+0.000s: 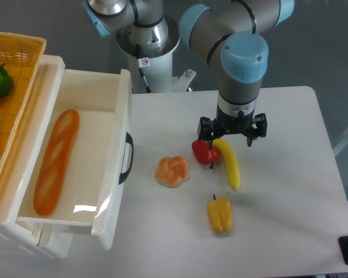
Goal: Place the long bread in the upper white drawer
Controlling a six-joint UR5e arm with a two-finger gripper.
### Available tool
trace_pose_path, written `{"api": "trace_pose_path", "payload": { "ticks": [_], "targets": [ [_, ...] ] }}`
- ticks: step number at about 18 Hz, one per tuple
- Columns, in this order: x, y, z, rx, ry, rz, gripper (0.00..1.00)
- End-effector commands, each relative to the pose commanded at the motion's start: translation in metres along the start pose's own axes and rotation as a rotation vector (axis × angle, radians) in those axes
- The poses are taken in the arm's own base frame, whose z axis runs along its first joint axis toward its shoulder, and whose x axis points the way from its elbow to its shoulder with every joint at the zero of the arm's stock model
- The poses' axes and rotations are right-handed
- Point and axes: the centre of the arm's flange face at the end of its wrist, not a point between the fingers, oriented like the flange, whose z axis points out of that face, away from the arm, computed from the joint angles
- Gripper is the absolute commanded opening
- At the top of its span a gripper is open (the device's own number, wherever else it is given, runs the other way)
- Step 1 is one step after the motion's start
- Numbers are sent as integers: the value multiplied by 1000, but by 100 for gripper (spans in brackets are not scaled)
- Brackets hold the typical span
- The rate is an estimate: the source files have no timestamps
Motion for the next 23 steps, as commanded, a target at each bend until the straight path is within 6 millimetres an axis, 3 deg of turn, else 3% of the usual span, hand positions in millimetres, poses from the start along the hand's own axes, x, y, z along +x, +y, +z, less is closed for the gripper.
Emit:
{"api": "trace_pose_path", "payload": {
  "ticks": [9, 23],
  "targets": [
    [2, -2, -11, 17, 6, 37, 100],
    [8, -2, 1, 4, 11, 45, 100]
  ]
}}
